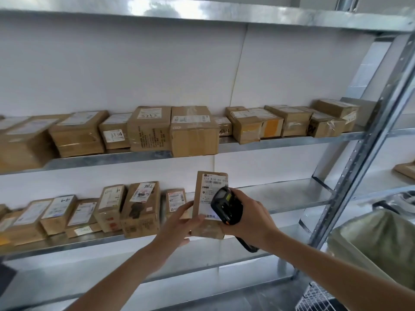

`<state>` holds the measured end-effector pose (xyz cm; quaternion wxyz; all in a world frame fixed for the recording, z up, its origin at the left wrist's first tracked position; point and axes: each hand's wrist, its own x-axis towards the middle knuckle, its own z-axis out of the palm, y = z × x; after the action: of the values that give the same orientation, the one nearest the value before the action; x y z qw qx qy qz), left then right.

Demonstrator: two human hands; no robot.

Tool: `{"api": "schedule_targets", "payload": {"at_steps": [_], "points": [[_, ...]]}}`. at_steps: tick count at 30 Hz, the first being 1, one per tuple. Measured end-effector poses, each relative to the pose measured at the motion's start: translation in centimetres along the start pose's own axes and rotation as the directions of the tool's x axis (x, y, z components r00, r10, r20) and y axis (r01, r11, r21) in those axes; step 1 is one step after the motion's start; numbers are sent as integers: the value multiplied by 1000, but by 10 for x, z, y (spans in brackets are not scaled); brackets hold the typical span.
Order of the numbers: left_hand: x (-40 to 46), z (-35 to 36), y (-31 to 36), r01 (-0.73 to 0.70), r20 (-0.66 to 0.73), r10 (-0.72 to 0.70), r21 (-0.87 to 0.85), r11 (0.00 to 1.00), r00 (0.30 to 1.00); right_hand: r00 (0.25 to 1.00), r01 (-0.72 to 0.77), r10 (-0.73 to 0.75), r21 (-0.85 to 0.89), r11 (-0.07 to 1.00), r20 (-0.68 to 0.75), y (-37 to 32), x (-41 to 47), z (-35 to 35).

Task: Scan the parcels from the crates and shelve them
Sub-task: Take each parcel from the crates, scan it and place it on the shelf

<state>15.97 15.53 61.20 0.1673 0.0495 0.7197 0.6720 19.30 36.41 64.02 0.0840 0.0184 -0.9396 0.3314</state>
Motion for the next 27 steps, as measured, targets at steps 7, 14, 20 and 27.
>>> {"api": "schedule_targets", "payload": {"at_steps": [7, 14, 20, 27], "points": [[41, 10, -20, -21, 2, 21, 37, 999, 1000, 996, -46, 45, 15, 999, 75, 47, 42, 14], [120, -14, -59, -13, -50, 16, 60, 998, 999, 983, -58, 56, 6, 998, 177, 89, 120, 70], [185, -35, -105, -23, -53, 33, 175, 984, 998, 961, -29, 44, -56, 998, 274, 127, 180, 125], [233, -44, -149, -43, -76, 71, 317, 947, 995, 931, -27, 59, -93, 995, 359, 163, 219, 176]]}}
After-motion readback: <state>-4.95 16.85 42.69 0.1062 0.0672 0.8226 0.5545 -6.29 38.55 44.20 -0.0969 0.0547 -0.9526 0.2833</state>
